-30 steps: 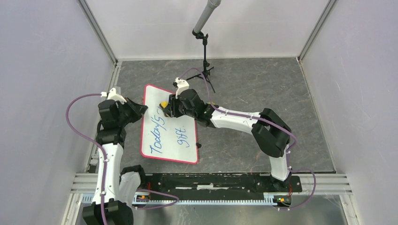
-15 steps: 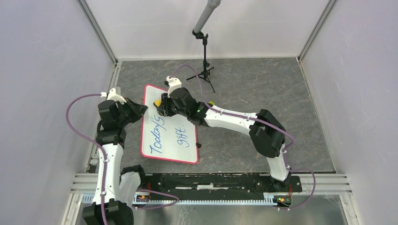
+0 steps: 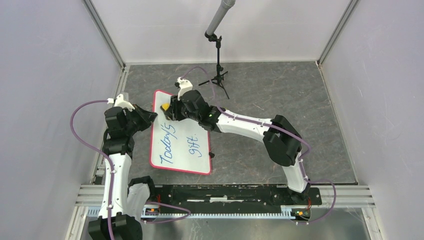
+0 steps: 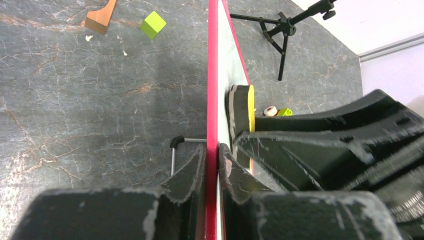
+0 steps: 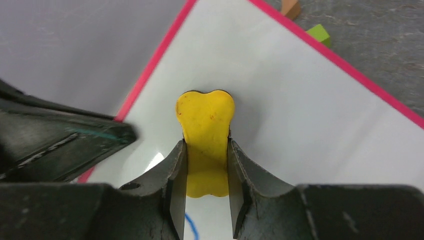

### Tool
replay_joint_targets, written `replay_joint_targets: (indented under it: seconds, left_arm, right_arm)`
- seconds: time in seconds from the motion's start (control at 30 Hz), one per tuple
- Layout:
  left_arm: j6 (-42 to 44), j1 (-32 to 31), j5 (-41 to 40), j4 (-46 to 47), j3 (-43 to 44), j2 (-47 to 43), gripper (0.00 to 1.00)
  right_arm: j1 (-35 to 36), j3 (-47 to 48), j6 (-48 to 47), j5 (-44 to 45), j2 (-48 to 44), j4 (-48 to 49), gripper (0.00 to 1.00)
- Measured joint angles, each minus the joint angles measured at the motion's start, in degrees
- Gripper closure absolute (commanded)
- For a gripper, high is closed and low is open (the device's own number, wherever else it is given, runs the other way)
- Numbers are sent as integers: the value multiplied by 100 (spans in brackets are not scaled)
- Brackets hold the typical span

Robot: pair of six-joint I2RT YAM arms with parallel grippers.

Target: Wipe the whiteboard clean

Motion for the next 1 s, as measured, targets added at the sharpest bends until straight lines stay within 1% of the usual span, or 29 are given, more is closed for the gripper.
replay_joint_targets:
  seconds: [0.2, 0.33, 0.47, 0.6, 0.77, 1.0]
  left_arm:
    - [0, -4, -2, 7, 0, 0, 98]
    - [0, -4, -9, 7, 0, 4, 98]
    - [0, -4, -4, 11, 0, 2, 98]
    - [0, -4, -4, 11, 0, 2, 98]
    - [0, -2, -7, 11, 0, 2, 98]
    - [0, -4, -4, 11, -7, 4, 98]
  right_arm:
    - [-466, -439, 157, -125, 42, 225, 72]
    - [-695, -929, 267, -114, 31, 527, 73]
    - [-678, -1191, 293, -44, -63, 761, 73]
    - [-566, -1224, 238, 131, -125, 723, 73]
    - [-282, -975, 157, 278, -179, 505, 73]
    - [157, 81, 140, 7, 85, 278, 73]
